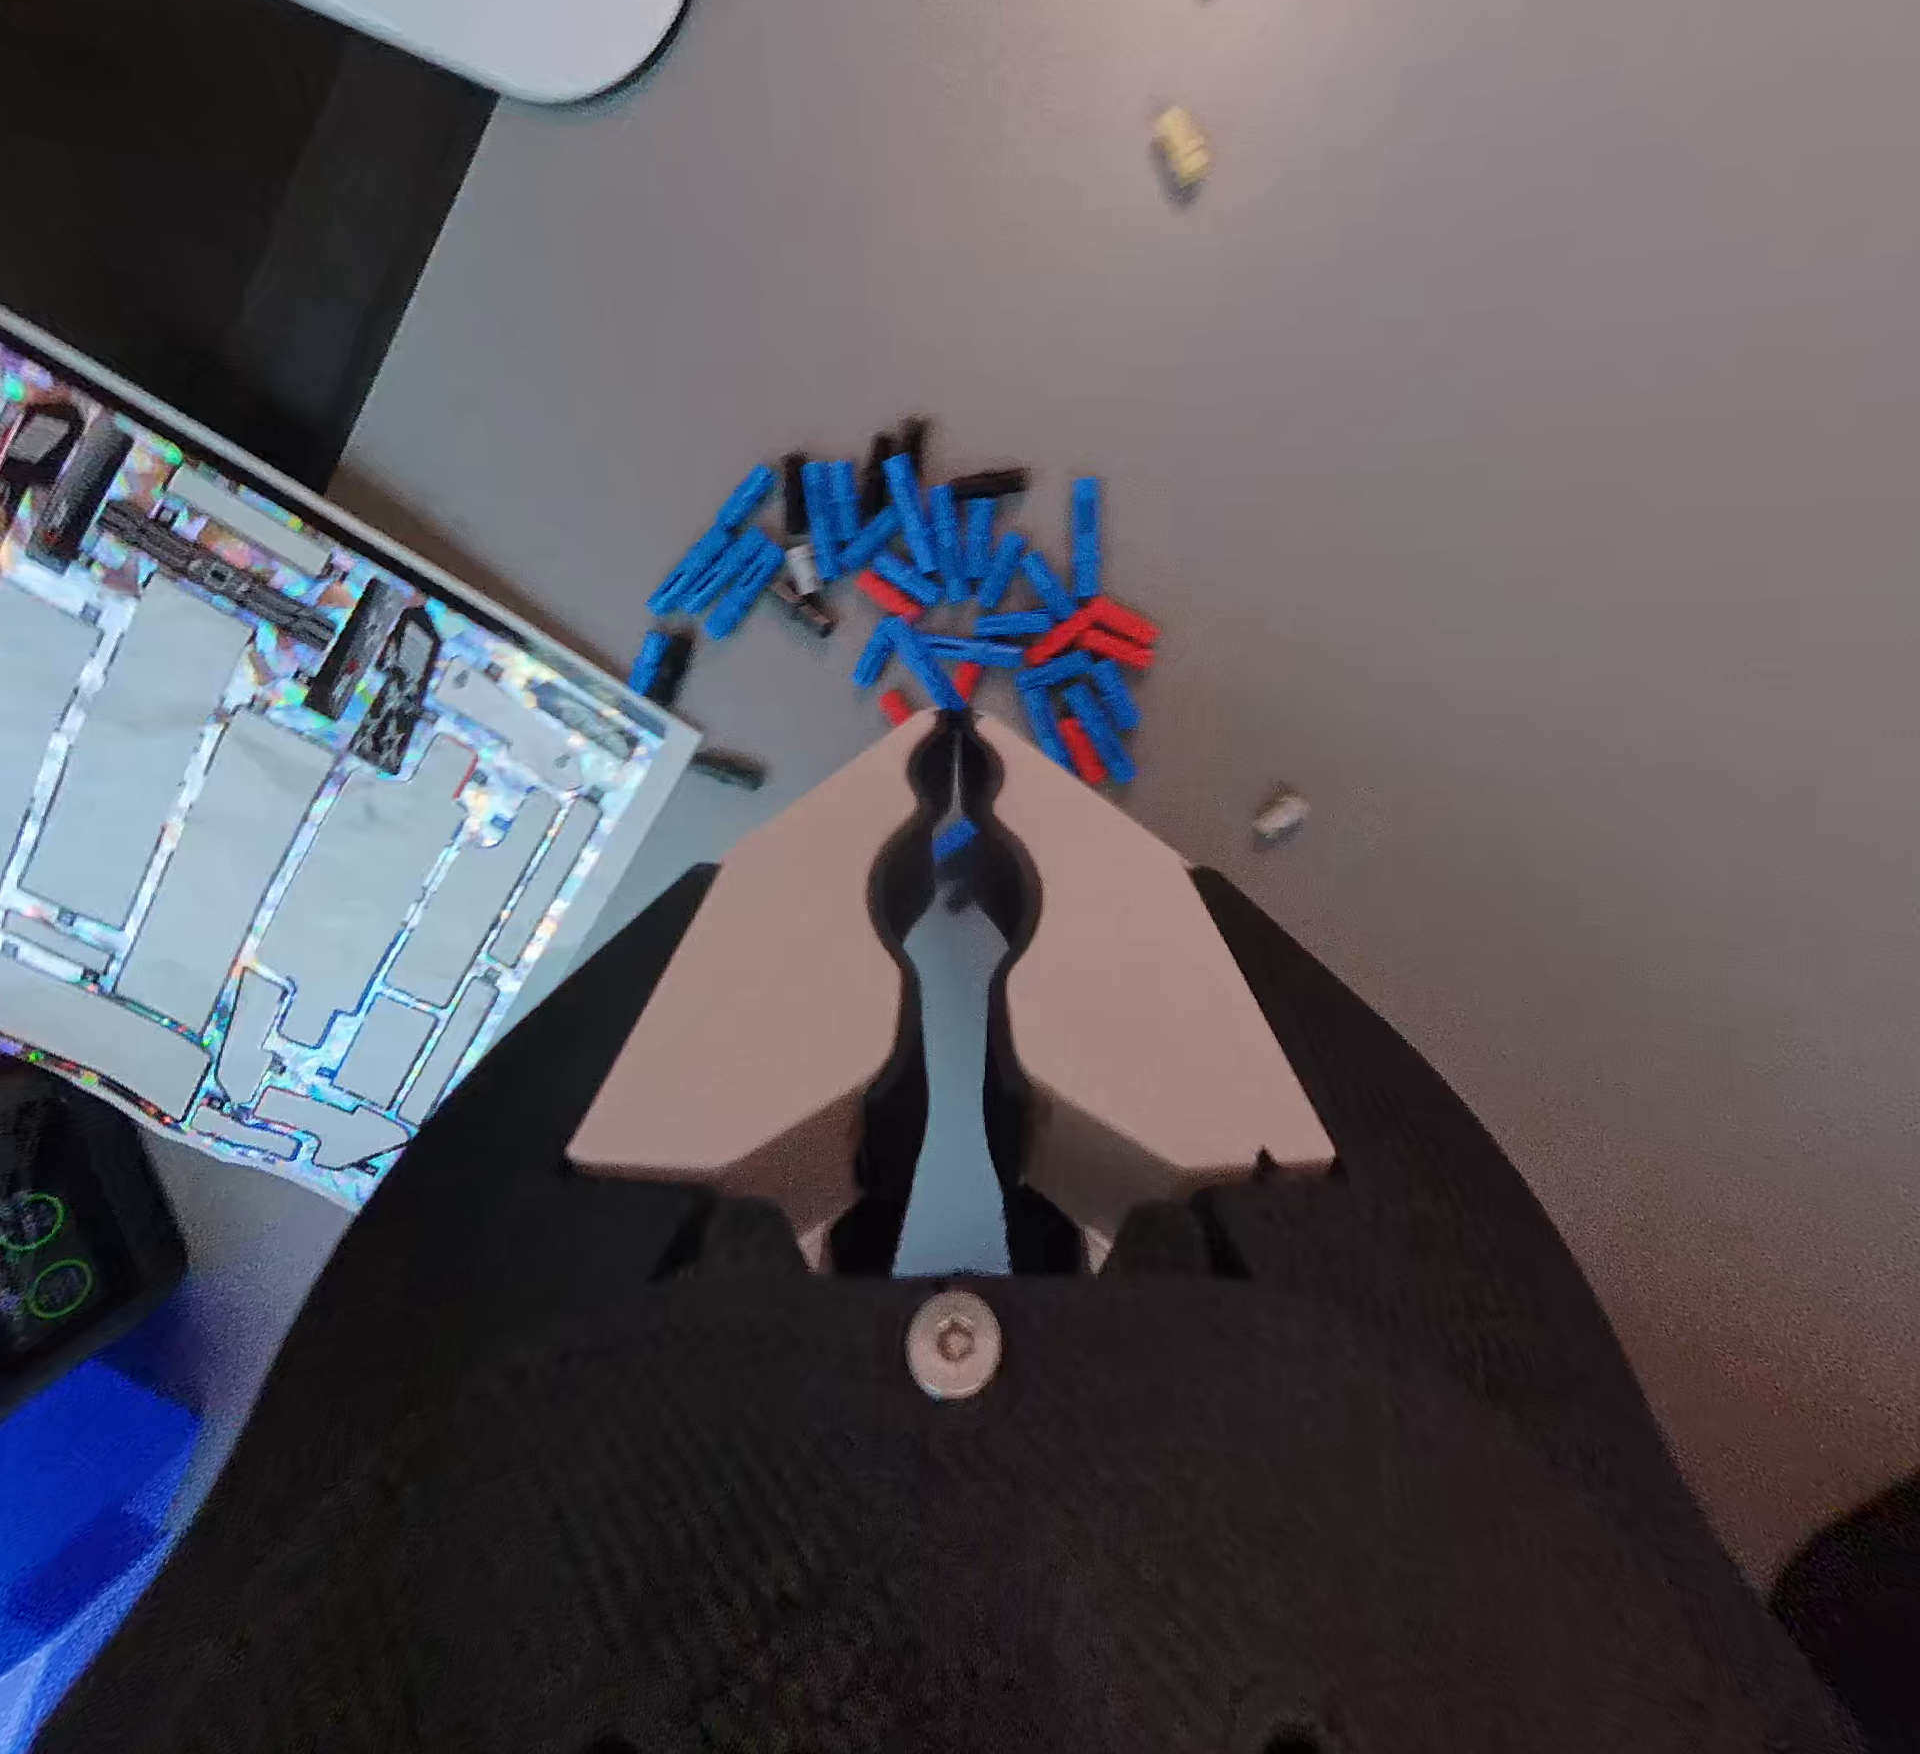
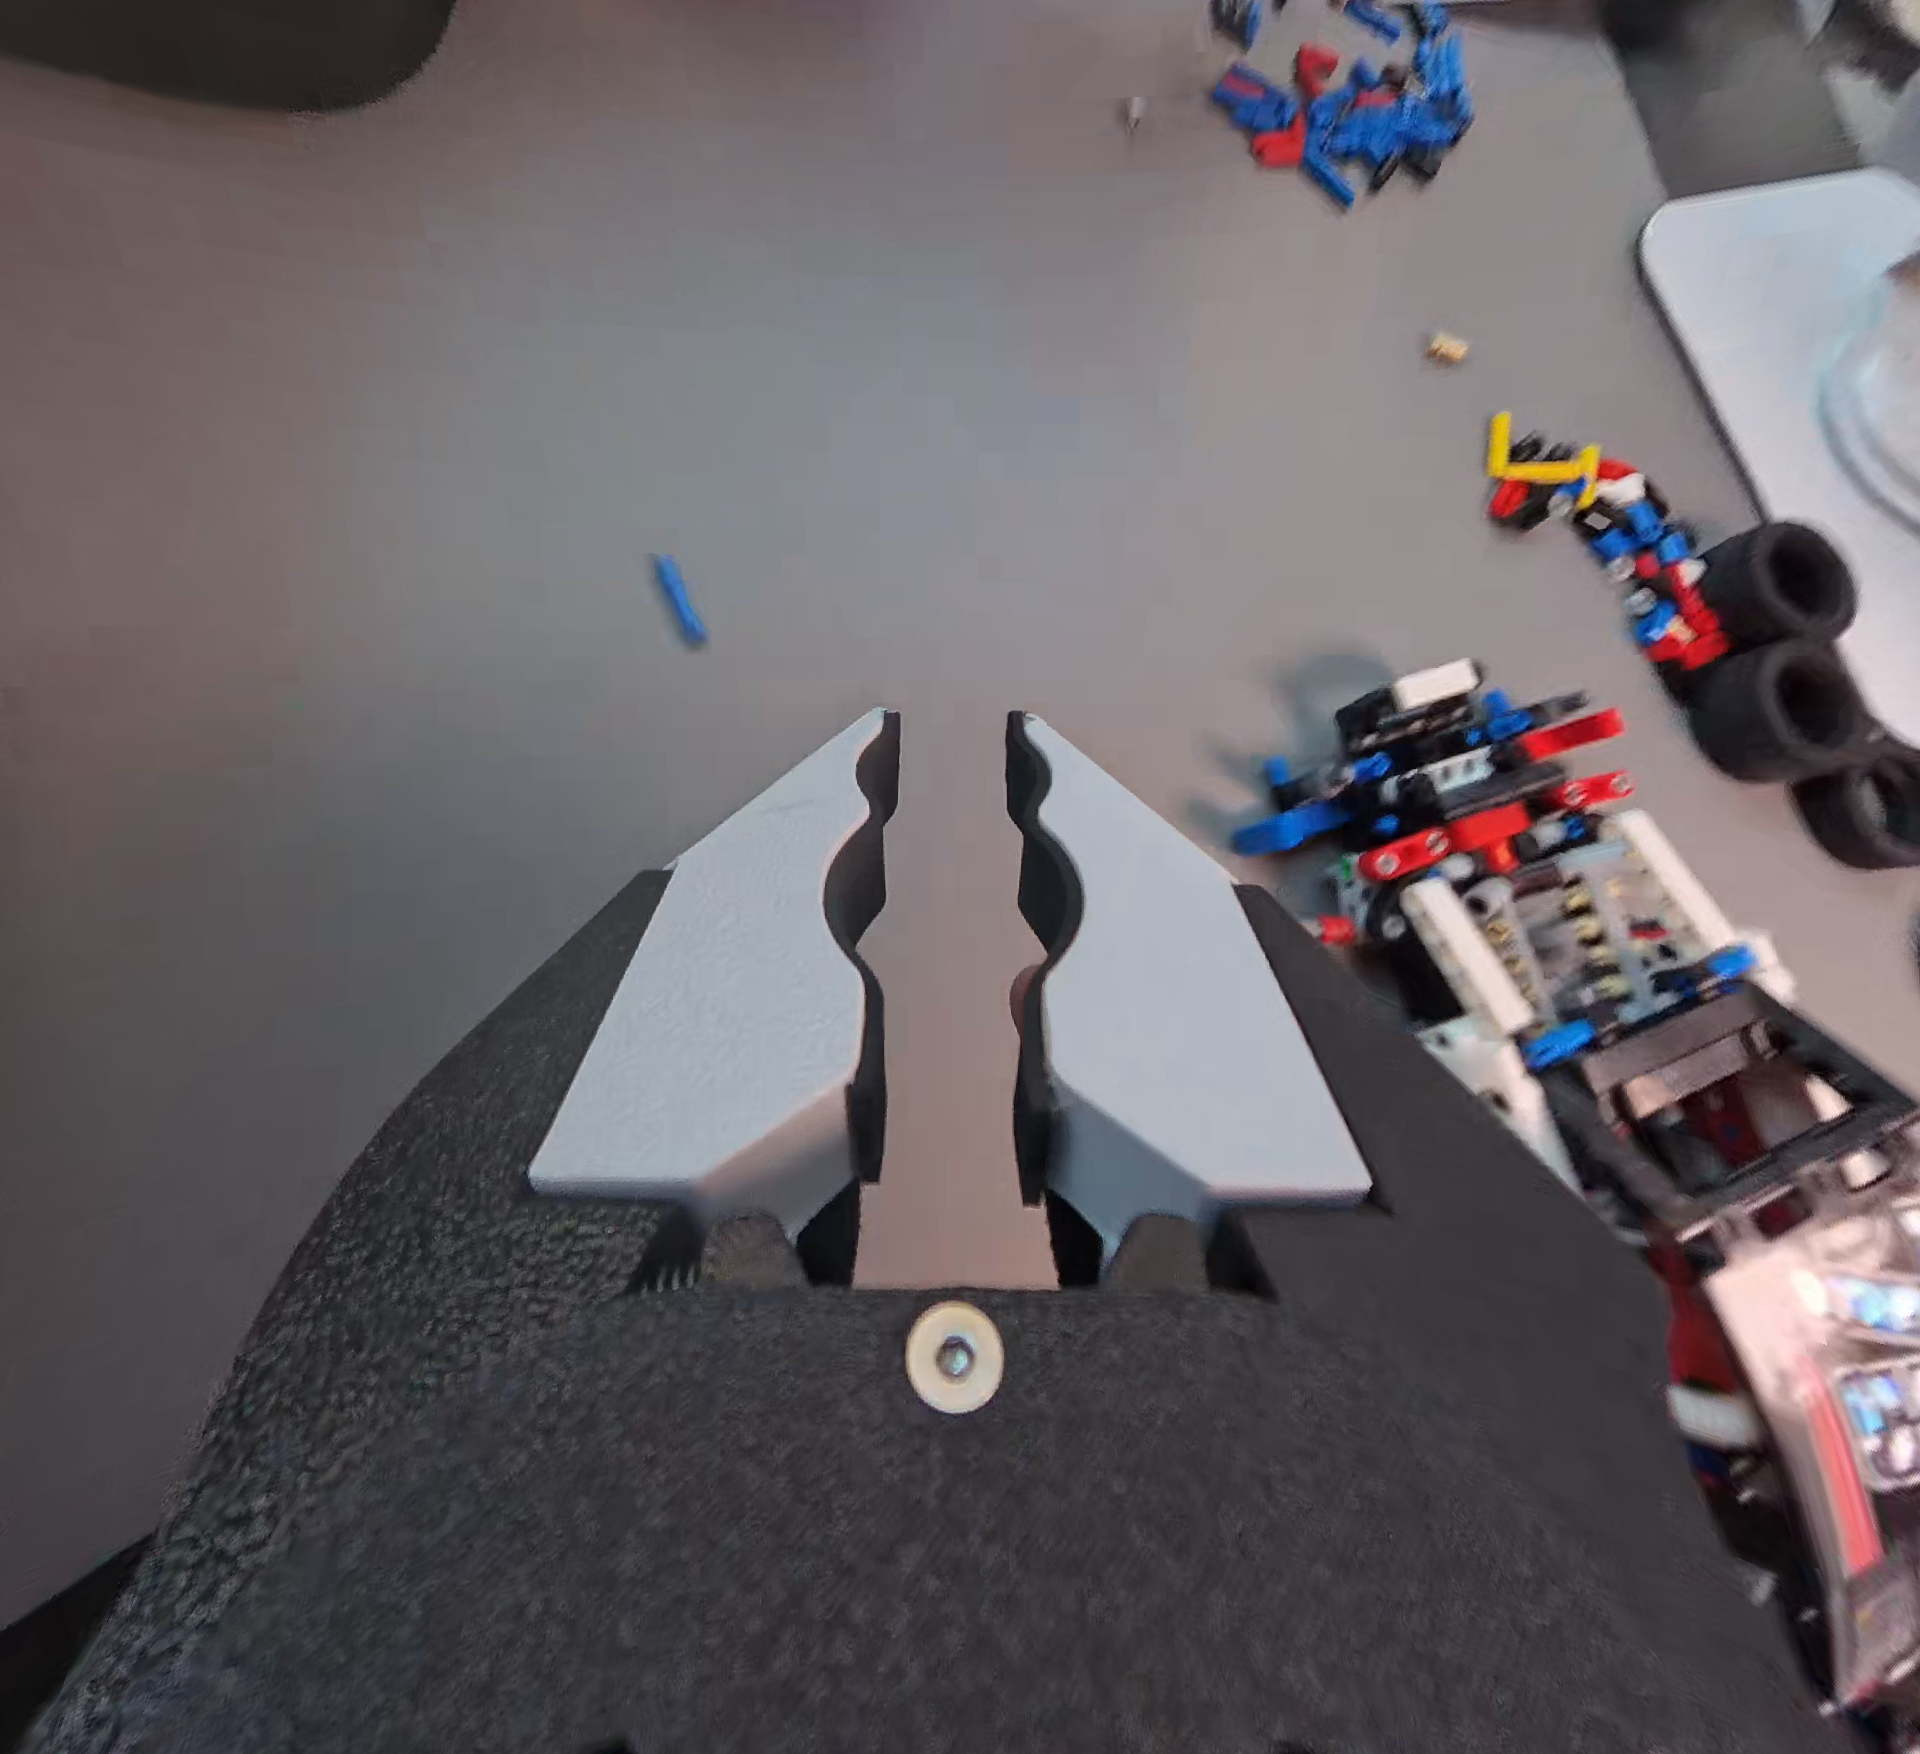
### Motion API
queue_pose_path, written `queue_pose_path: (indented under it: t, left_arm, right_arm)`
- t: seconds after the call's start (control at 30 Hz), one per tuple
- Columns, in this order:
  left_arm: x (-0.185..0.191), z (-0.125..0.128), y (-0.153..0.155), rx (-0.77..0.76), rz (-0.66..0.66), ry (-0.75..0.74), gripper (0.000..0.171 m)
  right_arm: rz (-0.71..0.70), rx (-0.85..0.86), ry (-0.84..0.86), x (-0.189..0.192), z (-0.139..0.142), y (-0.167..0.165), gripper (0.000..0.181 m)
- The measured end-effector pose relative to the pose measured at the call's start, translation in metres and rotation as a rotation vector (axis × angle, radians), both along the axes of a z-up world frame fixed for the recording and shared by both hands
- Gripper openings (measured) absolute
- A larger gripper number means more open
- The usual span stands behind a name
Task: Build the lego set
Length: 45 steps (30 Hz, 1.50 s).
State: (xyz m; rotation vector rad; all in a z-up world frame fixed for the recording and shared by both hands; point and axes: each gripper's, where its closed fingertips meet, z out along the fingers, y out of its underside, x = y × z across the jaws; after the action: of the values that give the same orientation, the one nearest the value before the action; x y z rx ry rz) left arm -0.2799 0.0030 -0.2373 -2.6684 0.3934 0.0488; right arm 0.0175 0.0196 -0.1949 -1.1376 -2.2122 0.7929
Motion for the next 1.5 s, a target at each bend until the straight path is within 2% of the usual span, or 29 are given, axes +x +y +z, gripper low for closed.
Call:
queue_pose_path:
  t: [0.1,0.2,0.3,0.4,0.5,0.63,0.73,0.83,0.93,1.07,1.2,1.3,1.43,1.5]
  left_arm:
    - [0.074,0.029,-0.012,0.098,-0.140,-0.072,0.000]
    - [0.124,0.027,-0.029,0.130,-0.198,-0.067,0.000]
    - [0.153,0.019,-0.041,0.165,-0.157,-0.158,0.000]
    - [0.165,0.014,-0.048,0.234,-0.077,-0.211,0.000]
    - [0.172,0.012,-0.055,0.310,0.013,-0.264,0.000]
    - [0.155,0.009,-0.070,0.373,0.132,-0.222,0.006]
    - [0.141,0.010,-0.075,0.400,0.197,-0.241,0.009]
    - [0.134,0.008,-0.072,0.408,0.220,-0.252,0.012]
    - [0.132,0.003,-0.067,0.409,0.213,-0.227,0.014]
    - [0.130,-0.001,-0.064,0.409,0.199,-0.207,0.015]
    - [0.128,0.001,-0.061,0.427,0.193,-0.184,0.015]
    - [0.122,-0.001,-0.064,0.401,0.191,-0.132,0.019]
    - [0.113,-0.013,-0.091,0.257,0.150,-0.025,0.021]
    - [0.119,-0.015,-0.100,0.221,0.123,-0.049,0.022]
  right_arm:
    - [0.078,0.027,0.061,-0.045,0.013,0.001,0.018]
    - [0.156,0.055,0.040,-0.100,0.002,0.002,0.018]
    - [0.210,0.066,0.005,-0.157,-0.017,0.003,0.019]
    - [0.246,0.105,-0.008,-0.208,-0.035,0.007,0.019]
    - [0.272,0.084,-0.050,-0.242,-0.047,0.008,0.019]
    - [0.312,0.095,-0.143,-0.263,-0.063,0.010,0.018]
    - [0.338,0.059,-0.188,-0.266,-0.066,0.005,0.002]
    - [0.361,0.085,-0.214,-0.258,-0.065,0.006,0.002]
    - [0.393,0.017,-0.185,-0.229,-0.042,-0.004,0.001]
    - [0.498,0.045,-0.265,-0.131,-0.026,-0.013,0.002]
    - [0.506,0.114,-0.372,-0.033,-0.043,-0.010,0.002]
    - [0.435,0.117,-0.417,0.016,-0.056,-0.002,0.002]
    - [0.325,0.116,-0.386,0.036,-0.066,0.010,0.002]
    - [0.294,0.126,-0.389,0.034,-0.068,0.014,0.003]
